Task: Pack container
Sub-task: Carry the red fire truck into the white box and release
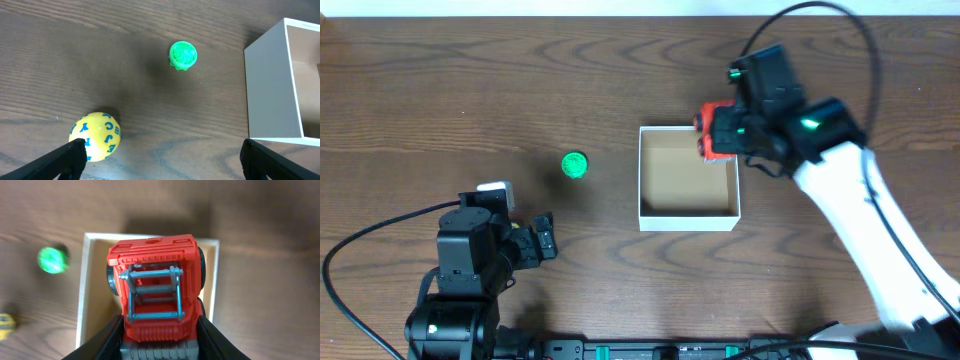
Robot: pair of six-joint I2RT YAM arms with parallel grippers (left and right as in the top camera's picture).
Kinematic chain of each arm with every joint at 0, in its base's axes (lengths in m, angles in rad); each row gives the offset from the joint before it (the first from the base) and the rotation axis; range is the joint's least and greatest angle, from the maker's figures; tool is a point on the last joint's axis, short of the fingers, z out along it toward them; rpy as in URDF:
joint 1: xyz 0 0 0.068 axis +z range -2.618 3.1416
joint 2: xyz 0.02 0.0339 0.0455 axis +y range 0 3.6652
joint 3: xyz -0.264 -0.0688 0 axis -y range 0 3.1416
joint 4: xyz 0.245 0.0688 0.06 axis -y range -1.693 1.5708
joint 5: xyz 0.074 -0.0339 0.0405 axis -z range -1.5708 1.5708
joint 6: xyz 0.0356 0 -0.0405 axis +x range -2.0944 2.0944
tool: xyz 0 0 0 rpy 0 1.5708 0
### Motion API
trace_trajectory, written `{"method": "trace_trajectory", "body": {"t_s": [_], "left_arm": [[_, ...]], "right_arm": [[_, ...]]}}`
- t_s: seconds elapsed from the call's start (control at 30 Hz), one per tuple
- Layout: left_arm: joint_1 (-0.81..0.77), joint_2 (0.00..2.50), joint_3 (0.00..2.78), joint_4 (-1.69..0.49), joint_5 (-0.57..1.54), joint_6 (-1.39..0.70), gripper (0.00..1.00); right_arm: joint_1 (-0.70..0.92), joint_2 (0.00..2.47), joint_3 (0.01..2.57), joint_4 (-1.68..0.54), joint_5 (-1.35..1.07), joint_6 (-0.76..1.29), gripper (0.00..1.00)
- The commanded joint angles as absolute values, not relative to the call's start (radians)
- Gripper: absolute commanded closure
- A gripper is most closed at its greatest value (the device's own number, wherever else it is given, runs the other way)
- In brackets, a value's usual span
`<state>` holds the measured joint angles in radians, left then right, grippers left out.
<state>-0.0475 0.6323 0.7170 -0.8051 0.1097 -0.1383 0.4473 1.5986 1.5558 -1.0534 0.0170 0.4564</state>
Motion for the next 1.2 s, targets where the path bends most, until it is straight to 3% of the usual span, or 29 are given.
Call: {"method": "trace_trajectory", "body": {"t_s": [0.0,0.63,0.77,1.0,1.1,1.17], "left_arm": [[-0.043,0.632,0.738,-0.807,0.120,-0.149,0.02],[-0.043,0.632,0.738,-0.807,0.120,-0.149,0.02],[-0.043,0.632,0.738,-0.807,0.120,-0.149,0.02],[-0.043,0.632,0.738,-0.807,0.120,-0.149,0.02],[-0.043,0.632,0.738,-0.807,0.120,-0.149,0.02],[-0.043,0.632,0.738,-0.807,0.120,-0.149,0.02]], "right_arm": [[0.466,1.693,1.554,-1.064,0.056,0.542,0.99],[0.413,2.015,1.554,-1.007,0.080,0.533,0.97],[0.413,2.014,1.554,-1.020,0.083,0.513,0.72],[0.426,1.987,1.566,-1.058,0.045,0.447,0.14],[0.429,1.934,1.610,-1.071,0.040,0.427,0.02],[0.424,1.883,1.659,-1.092,0.041,0.409,0.01]]}}
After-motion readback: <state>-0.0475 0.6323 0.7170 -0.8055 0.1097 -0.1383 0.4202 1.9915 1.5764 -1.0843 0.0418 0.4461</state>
